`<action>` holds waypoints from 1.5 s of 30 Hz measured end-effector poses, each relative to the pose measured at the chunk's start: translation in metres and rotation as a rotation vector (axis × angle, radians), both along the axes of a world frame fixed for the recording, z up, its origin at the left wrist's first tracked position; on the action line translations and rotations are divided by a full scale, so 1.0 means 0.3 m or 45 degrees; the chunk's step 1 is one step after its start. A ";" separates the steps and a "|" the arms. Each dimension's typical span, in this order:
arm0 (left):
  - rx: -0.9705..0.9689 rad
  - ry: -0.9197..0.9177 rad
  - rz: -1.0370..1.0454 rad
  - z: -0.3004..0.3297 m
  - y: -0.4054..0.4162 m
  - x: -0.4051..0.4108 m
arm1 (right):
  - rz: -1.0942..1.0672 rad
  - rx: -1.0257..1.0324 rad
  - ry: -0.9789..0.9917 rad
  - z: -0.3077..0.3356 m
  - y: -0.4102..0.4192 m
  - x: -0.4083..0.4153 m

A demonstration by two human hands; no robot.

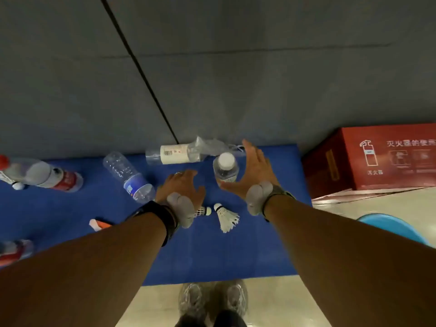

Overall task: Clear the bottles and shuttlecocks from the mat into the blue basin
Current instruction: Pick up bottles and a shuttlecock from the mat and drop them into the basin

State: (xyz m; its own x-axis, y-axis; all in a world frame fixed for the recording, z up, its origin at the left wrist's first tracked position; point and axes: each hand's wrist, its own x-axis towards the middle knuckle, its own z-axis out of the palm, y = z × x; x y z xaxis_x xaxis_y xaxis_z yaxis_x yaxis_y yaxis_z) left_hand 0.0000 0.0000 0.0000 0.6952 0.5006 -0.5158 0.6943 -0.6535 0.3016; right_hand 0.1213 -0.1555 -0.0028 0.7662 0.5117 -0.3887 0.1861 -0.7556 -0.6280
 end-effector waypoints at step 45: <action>-0.072 0.107 -0.670 0.103 -0.097 0.077 | -0.786 1.033 0.927 0.267 -0.162 0.201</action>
State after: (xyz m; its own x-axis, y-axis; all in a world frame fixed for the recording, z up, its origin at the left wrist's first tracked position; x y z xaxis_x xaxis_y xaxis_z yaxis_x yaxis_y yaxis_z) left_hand 0.0231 -0.0292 0.0310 0.7998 0.0655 -0.5967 0.3007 -0.9041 0.3037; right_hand 0.1816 -0.2041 0.0772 0.7031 0.4338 -0.5635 -0.6464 0.0595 -0.7607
